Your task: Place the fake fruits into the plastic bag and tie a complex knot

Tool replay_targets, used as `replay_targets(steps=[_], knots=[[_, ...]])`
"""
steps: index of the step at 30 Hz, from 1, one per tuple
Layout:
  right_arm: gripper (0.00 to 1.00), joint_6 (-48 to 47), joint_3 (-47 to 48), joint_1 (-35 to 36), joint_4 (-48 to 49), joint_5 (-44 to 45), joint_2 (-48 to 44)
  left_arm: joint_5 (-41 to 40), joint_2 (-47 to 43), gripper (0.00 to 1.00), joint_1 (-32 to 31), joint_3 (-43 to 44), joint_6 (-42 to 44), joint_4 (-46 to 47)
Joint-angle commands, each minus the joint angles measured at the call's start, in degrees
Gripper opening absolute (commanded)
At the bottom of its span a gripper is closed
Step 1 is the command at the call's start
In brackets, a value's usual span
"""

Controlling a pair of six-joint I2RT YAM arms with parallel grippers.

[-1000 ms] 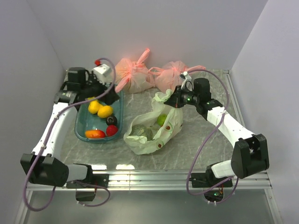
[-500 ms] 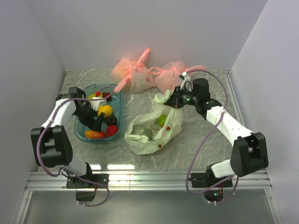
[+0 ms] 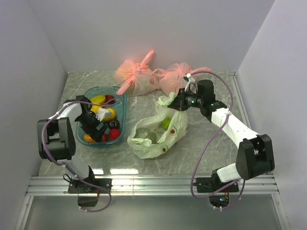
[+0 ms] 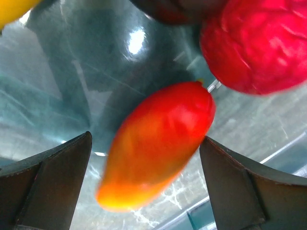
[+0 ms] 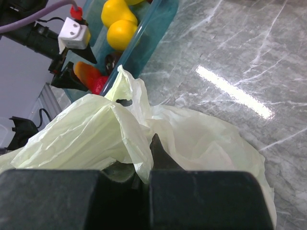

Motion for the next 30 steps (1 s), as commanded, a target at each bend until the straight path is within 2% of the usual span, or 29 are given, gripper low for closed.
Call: replay_targets(steps=[1, 4, 7, 8, 12, 15, 18, 21, 24, 25, 30], knots=[[0.00, 0.04, 2.47, -0.32, 1.05, -0.71, 0.73, -1.50, 1.80, 0.98, -0.17, 0.33, -0.28, 3.13], [0.00, 0.12, 2.56, -0.67, 0.96, -0.89, 0.99, -0.71, 2.51, 0.89, -0.26, 1.55, -1.60, 5.07], [0.00, 0.12, 2.74, -0.84, 0.87, -0.98, 0.90, 0.69, 3.82, 0.70, -0.17, 5.15, -2.75, 3.24], [0.00, 0.12, 2.74, -0.93, 0.96, -0.98, 0.90, 1.57, 4.09, 0.59, -0.26, 7.08, -2.84, 2.45], [0.00, 0.04, 2.74, -1.02, 0.70, -0.89, 0.73, 6.04, 3.39, 0.41, -0.17, 13.85, -3.80, -2.12], [0.00, 0.12, 2.38, -1.02, 1.13, -0.98, 0.46, 13.07, 1.82, 0.36, -0.17, 22.71, -5.73, -6.86], [0.00, 0.48, 2.30, -1.02, 1.49, -0.98, 0.46, 22.18, -0.38, 0.37, -0.43, 32.38, -9.32, -8.89], [0.00, 0.65, 2.47, -1.02, 1.57, -0.98, 0.64, 28.71, -1.70, 0.37, -3.85, 39.60, -12.85, -9.16], [0.00, 0.91, 2.82, -1.11, 1.57, -0.80, 0.81, 30.23, -4.59, 0.36, -11.58, 40.67, -17.94, -3.57], [0.00, 0.92, 2.91, -1.11, 1.49, -0.63, 0.90, 29.97, -5.57, 0.36, -16.21, 40.06, -19.61, -1.27], [0.00, 2.06, 2.47, -1.37, 2.19, -0.71, 0.73, 28.74, -10.06, 0.37, -30.29, 31.45, -28.67, 14.80]])
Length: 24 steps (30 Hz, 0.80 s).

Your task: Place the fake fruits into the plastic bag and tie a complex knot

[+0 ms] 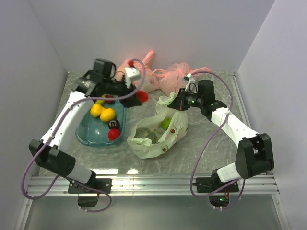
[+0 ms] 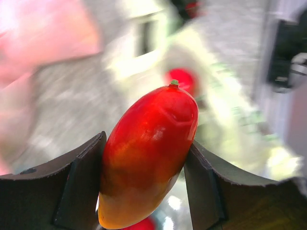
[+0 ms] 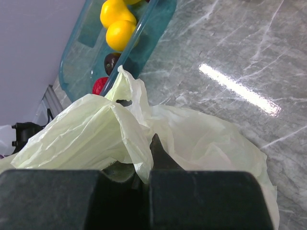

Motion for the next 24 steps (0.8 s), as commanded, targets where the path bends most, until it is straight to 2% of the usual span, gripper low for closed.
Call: replay_targets(steps=[1, 8, 13, 19, 20, 21, 23, 24], knots=[[0.00, 1.07, 2.58, -0.63, 2.26, -0.32, 0.16, 0.53, -1.08, 0.39, -12.10, -7.38, -9.06, 13.65], [0.00, 1.34, 2.76, -0.72, 2.17, -0.58, -0.28, -3.35, 2.88, 0.42, -19.89, -16.98, -12.68, 23.61], [0.00, 1.43, 2.14, -0.80, 2.17, -0.76, -0.19, -6.78, 7.09, 0.44, -22.36, -18.32, -15.41, 31.09], [0.00, 1.87, 2.06, -1.07, 2.34, -1.11, -0.45, -15.13, 11.66, 0.48, -23.42, -18.41, -17.69, 36.72], [0.00, 1.95, 1.97, -1.24, 2.26, -1.11, -0.54, -16.09, 11.85, 0.53, -23.42, -18.06, -17.96, 36.99], [0.00, 1.87, 1.79, -1.33, 2.17, -1.11, -0.63, -16.28, 12.02, 0.70, -23.42, -17.79, -18.22, 36.81], [0.00, 1.60, 1.79, -1.42, 1.82, -1.11, -0.98, -15.76, 11.06, 0.83, -23.42, -17.53, -18.22, 36.55], [0.00, 1.60, 1.70, -1.68, 1.82, -1.11, -0.98, -14.45, 10.36, 0.95, -23.42, -17.70, -17.70, 36.37]])
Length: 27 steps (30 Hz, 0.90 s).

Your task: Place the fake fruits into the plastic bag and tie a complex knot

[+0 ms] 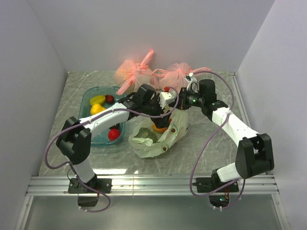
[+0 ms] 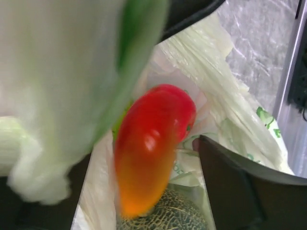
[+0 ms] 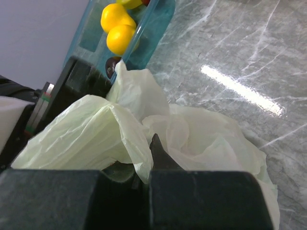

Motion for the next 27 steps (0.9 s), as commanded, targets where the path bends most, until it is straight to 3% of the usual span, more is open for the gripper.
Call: replay_targets(steps=[1, 12, 17, 22, 27], knots=[[0.00, -0.01, 1.66, -0.87, 1.42, -0.89, -0.98, 0.12, -3.93, 0.99, -0.21, 1.12, -0.89, 3.19], [0.00, -0.63, 0.96, -1.14, 1.43, -1.68, -2.30, 2.94, -18.52, 0.99, 2.86, 6.22, -0.79, -9.02], [0.00, -2.12, 0.43, -1.14, 0.28, -2.30, -3.79, 3.11, -21.61, 0.99, 9.01, 5.95, -1.85, -13.15], [0.00, -4.06, -0.10, -1.14, -2.26, -2.12, -5.46, 10.23, -22.59, 0.99, 19.72, 4.46, -3.09, -18.06], [0.00, -4.85, -0.98, -1.14, -3.15, -2.21, -6.52, 13.91, -24.60, 0.99, 24.04, 1.56, -0.36, -20.97]])
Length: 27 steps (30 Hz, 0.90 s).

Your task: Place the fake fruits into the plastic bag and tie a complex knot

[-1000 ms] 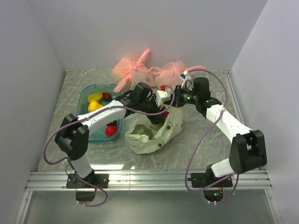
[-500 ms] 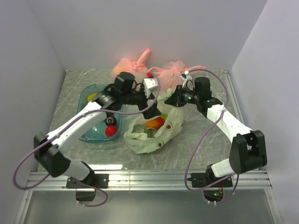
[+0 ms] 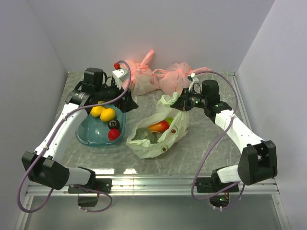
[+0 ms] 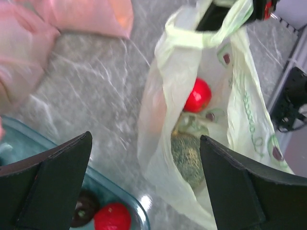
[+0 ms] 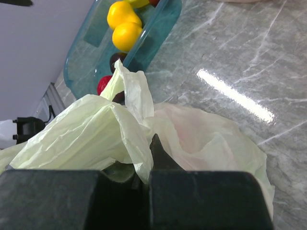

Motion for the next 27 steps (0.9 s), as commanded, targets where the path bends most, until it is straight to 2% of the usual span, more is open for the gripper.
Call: replay_targets(steps=[1, 4, 6, 9, 10, 12, 13, 14, 17, 23, 27], knots=[[0.00, -1.68, -0.50, -0.59, -0.76, -0.94, -2.59, 6.31, -2.44, 0.99, 1.53, -1.07, 2.11, -5.08], [0.00, -2.03, -0.67, -0.51, -1.12, -0.85, -3.20, 10.97, -3.32, 0.99, 1.45, 0.51, 9.82, -12.98], [0.00, -1.95, -1.11, -0.59, -0.51, -1.29, -3.90, 9.77, -4.11, 0.99, 0.14, 0.61, 13.36, -15.37], [0.00, -1.07, -2.34, -0.42, 1.25, -1.99, -4.61, 6.51, -6.12, 0.99, -2.67, -1.24, 11.79, -9.70], [0.00, -0.46, -2.43, -0.33, 2.13, -2.26, -4.61, 1.28, -6.66, 0.99, -6.16, -2.72, 10.83, -6.53], [0.00, -0.27, -2.26, 0.37, 2.14, -2.00, -4.43, -4.28, -7.45, 0.99, -10.13, -3.96, 9.50, -1.51], [0.00, -0.27, -2.08, 0.63, 1.87, -1.74, -4.52, -6.92, -7.45, 0.99, -14.24, -4.49, 9.41, 3.73], [0.00, -0.19, -1.73, 1.16, 1.70, -1.04, -4.69, -11.38, -7.11, 0.99, -16.02, -4.32, 10.19, 5.61], [0.00, 0.69, -0.68, 2.83, 0.03, 1.77, -5.57, -16.32, -3.07, 0.99, -21.83, -0.64, 15.54, 8.17], [0.00, -0.28, -0.58, 5.21, -2.00, 5.82, -8.30, -22.06, 4.93, 0.95, -24.83, 4.64, 19.68, 13.97], [0.00, 1.48, -0.59, 5.74, -1.65, 6.61, -8.65, -19.18, 8.00, 0.91, -25.27, 6.84, 21.80, 12.23]])
